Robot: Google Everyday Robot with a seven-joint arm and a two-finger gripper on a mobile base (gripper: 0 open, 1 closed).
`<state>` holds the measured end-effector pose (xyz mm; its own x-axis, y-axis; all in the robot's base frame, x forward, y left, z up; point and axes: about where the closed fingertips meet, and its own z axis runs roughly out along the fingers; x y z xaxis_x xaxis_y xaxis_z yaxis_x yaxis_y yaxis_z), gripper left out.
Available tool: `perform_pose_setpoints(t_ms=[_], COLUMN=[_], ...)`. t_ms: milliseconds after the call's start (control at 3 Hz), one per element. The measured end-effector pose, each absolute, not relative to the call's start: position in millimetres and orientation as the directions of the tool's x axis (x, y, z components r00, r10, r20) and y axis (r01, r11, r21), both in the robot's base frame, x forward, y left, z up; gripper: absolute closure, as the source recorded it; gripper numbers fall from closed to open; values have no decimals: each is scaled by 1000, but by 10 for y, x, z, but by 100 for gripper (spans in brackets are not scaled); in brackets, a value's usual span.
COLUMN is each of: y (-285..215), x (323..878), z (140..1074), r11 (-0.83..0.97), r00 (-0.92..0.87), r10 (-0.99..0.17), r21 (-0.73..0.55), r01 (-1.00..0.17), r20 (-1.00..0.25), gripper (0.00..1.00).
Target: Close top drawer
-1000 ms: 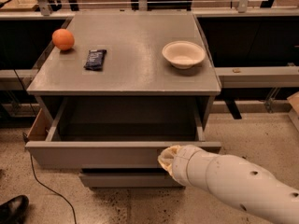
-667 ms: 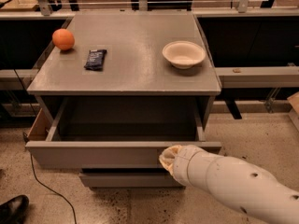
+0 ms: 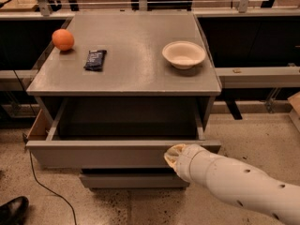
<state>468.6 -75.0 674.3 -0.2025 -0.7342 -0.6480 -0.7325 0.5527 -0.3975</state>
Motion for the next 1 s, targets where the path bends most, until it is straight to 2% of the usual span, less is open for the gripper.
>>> perform_pose_setpoints(t_ms=[1000], y=[-908], x=[5220], z=[6503], r11=[583], r00=[-204], r10=[-731], r21=[-441], r01=[-683], r20=[-651], gripper=[100])
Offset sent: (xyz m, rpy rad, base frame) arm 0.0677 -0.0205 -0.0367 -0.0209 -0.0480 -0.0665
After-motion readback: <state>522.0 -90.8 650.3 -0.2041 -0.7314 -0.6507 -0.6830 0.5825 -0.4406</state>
